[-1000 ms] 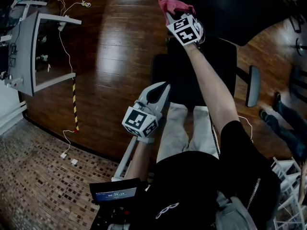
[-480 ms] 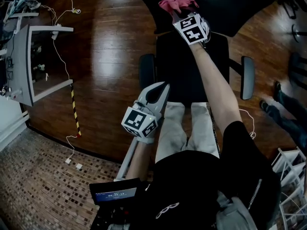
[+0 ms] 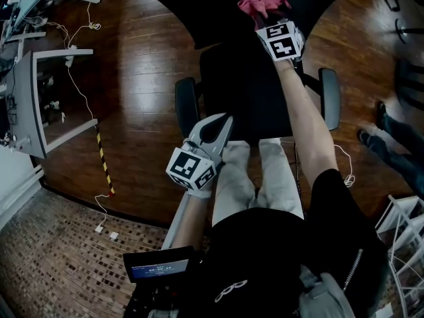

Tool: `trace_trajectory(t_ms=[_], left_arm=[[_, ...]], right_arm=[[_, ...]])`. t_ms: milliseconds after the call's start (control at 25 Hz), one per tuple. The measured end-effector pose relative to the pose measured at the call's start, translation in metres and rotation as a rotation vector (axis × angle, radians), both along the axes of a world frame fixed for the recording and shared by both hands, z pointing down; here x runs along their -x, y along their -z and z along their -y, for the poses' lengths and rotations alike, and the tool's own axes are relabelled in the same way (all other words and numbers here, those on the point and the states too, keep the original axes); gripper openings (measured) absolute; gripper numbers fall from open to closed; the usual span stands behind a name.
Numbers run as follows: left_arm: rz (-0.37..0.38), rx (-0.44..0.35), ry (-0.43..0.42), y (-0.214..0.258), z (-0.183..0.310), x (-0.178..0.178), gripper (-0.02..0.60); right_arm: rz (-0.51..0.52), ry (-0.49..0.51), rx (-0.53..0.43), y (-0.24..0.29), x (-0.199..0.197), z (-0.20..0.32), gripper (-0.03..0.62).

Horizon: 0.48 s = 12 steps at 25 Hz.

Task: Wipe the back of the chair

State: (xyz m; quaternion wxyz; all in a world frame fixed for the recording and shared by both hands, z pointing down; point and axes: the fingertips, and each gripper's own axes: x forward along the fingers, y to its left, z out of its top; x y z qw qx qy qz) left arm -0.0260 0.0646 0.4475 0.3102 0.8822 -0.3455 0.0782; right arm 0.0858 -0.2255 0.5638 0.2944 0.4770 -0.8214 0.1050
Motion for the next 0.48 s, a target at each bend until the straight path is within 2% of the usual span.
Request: trace_trajectory(t_ms=[240, 480], left_arm=[[0.001, 0.005, -0.032, -0.005, -0.003, -0.023, -0.006], [0.003, 0.011, -0.051, -0.006, -0.004, -0.036, -0.006]], right_arm=[[-0.024, -0.119, 0.017, -0.01, -0.082, 0.0, 0.041], [-0.029, -0.189, 0.027, -0.012, -0.134, 0.0, 0.041]])
